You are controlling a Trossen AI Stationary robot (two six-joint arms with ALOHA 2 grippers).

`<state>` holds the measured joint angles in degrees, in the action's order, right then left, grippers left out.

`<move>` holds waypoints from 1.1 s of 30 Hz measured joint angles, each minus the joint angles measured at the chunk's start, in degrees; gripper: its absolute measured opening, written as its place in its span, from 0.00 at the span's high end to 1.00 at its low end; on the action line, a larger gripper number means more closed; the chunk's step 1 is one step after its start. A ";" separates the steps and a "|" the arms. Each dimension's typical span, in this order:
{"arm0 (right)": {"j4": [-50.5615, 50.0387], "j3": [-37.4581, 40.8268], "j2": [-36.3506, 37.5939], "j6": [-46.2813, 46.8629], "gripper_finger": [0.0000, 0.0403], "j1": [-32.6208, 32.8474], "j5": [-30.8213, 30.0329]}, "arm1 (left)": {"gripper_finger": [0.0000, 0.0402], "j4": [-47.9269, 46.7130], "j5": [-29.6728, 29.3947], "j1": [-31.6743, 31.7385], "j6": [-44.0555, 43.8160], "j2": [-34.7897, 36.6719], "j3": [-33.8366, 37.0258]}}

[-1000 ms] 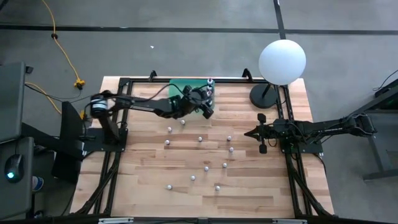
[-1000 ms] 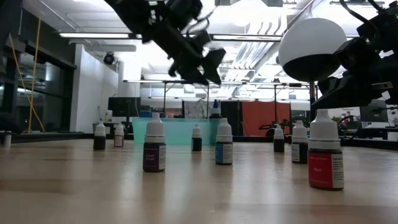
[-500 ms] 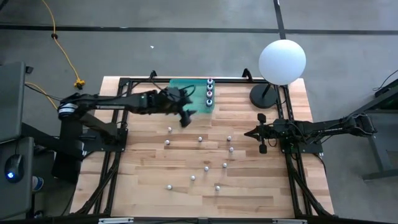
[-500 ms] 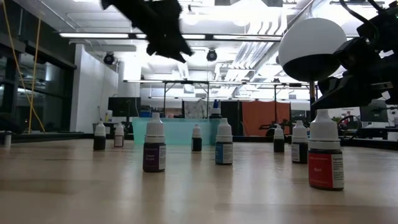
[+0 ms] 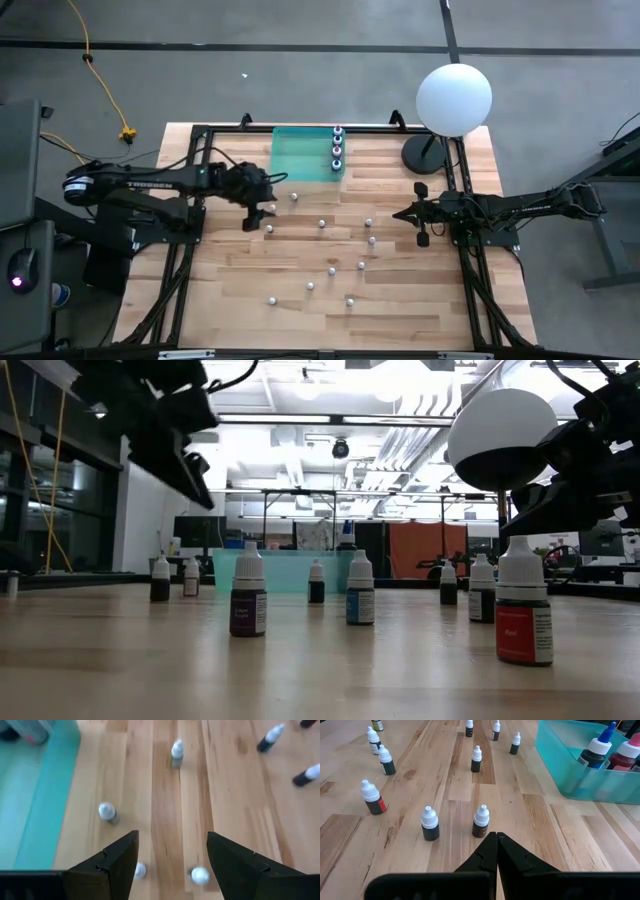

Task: Pick & Place food coloring
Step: Put the small orange food coloring bottle into the blue transparent bin

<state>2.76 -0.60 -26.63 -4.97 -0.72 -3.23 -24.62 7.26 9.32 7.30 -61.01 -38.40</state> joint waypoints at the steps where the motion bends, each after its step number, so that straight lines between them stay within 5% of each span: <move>1: 0.06 0.02 0.00 0.02 1.00 0.01 -0.01 | 0.43 -0.75 -0.01 0.04 0.00 0.20 0.66; 22: 0.02 0.00 0.00 0.00 1.00 0.00 -0.01 | 0.43 -3.38 -3.87 3.09 -1.77 -1.29 3.58; 33: 0.02 0.00 0.00 0.00 1.00 0.01 -0.02 | 0.43 -1.34 -3.06 3.82 -1.89 -8.46 3.55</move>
<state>2.79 -0.60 -26.63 -4.97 -0.71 -3.25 -25.96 4.20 13.15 5.41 -69.47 -34.85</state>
